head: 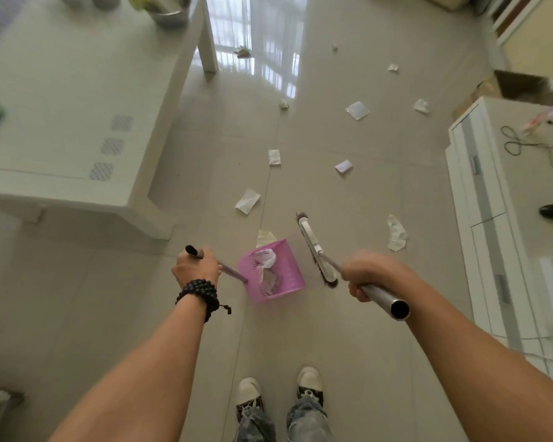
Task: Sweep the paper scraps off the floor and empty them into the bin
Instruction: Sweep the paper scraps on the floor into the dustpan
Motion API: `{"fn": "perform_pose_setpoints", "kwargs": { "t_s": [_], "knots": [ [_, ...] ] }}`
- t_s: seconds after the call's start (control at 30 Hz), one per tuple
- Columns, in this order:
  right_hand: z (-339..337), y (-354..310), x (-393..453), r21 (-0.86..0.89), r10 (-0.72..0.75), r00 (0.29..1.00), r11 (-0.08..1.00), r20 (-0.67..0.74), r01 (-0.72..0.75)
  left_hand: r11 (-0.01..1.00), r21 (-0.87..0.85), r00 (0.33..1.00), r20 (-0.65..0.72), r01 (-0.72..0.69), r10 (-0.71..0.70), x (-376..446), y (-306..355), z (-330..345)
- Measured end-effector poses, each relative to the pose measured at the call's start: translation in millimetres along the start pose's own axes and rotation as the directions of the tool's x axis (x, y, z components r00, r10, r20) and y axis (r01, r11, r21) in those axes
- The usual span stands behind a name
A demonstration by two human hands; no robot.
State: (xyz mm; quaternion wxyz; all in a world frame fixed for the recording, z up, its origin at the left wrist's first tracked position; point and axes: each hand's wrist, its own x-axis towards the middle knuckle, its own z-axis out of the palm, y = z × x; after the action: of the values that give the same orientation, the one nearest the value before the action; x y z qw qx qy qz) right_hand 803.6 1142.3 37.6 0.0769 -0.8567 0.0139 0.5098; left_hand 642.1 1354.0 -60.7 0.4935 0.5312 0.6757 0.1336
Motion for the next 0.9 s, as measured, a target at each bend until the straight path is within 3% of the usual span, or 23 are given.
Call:
{"fn": "perform_pose_setpoints", "kwargs": {
  "t_s": [0.13,0.3,0.43,0.6,0.73,0.9],
  "knots": [
    [19.3,-31.6,9.4,0.027,-0.050,0.997,0.998,-0.058,0.052,0.987,0.095,0.987,-0.076,-0.133,0.140,49.4,7.7,-18.4],
    [18.6,-62.5,43.5,0.064,-0.020,0.997,0.998,-0.071,0.024,0.974,0.187,0.982,-0.111,-0.130,0.152,69.9,33.6,-23.6],
    [13.2,-91.6,73.7,-0.132,-0.028,0.999,0.991,-0.042,0.022,0.969,0.220,0.977,-0.154,-0.109,0.145,89.8,42.5,-7.4],
    [22.8,-116.8,112.3,-0.195,-0.011,0.997,0.980,0.082,0.027,0.955,0.276,0.973,-0.169,-0.109,0.159,137.3,56.9,15.9],
    [20.8,-132.4,121.6,-0.155,-0.007,0.972,0.987,0.234,0.044,0.973,0.225,0.987,-0.141,-0.047,0.080,173.0,27.8,37.6],
    [-13.6,-155.6,106.0,0.021,-0.068,0.947,0.998,0.314,0.065,0.991,0.134,0.997,-0.071,0.013,-0.003,168.8,23.9,53.8]
  ]
}}
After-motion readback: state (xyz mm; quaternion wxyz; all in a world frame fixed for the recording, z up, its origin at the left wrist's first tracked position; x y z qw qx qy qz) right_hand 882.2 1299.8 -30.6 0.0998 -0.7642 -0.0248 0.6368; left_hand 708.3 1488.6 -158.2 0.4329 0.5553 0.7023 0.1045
